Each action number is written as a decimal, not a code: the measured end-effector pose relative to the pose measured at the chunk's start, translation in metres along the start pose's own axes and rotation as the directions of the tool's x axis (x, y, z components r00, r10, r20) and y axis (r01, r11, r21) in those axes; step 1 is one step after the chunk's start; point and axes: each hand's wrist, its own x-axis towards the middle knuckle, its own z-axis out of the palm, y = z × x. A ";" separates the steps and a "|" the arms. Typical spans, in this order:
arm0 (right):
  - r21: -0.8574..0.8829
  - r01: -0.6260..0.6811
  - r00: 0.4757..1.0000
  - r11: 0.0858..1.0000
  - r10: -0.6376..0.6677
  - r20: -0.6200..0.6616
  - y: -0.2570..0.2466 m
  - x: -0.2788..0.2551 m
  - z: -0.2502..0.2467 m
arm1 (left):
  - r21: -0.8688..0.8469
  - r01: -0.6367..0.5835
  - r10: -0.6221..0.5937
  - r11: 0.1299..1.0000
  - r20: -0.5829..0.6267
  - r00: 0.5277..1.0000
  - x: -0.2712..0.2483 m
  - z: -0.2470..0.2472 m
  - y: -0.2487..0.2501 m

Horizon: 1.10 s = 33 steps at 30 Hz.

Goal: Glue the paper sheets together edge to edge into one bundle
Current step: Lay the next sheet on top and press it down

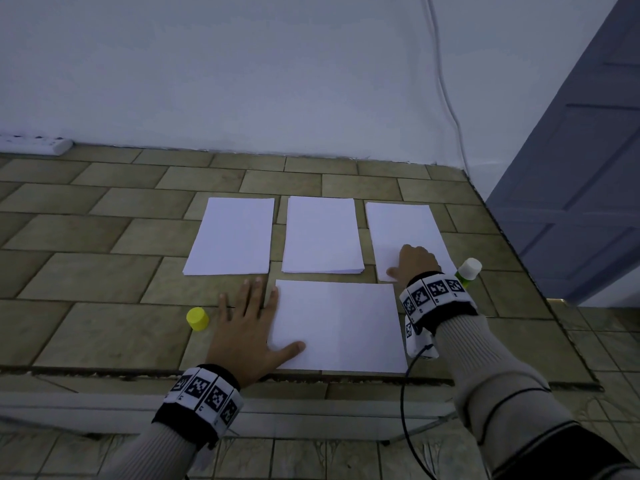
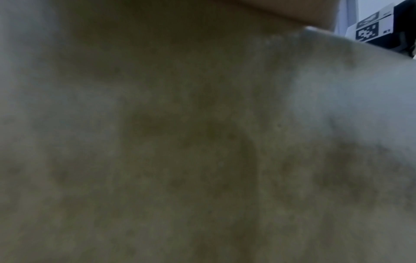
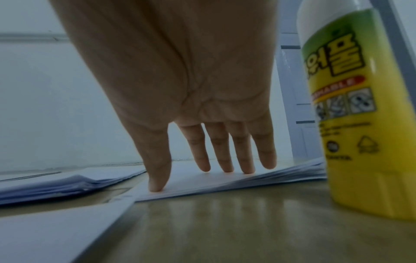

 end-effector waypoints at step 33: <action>0.503 0.612 0.790 0.609 -0.499 -0.357 0.005 -0.071 -0.015 | -0.885 0.163 -0.243 0.437 0.059 0.968 0.011 -0.058 0.001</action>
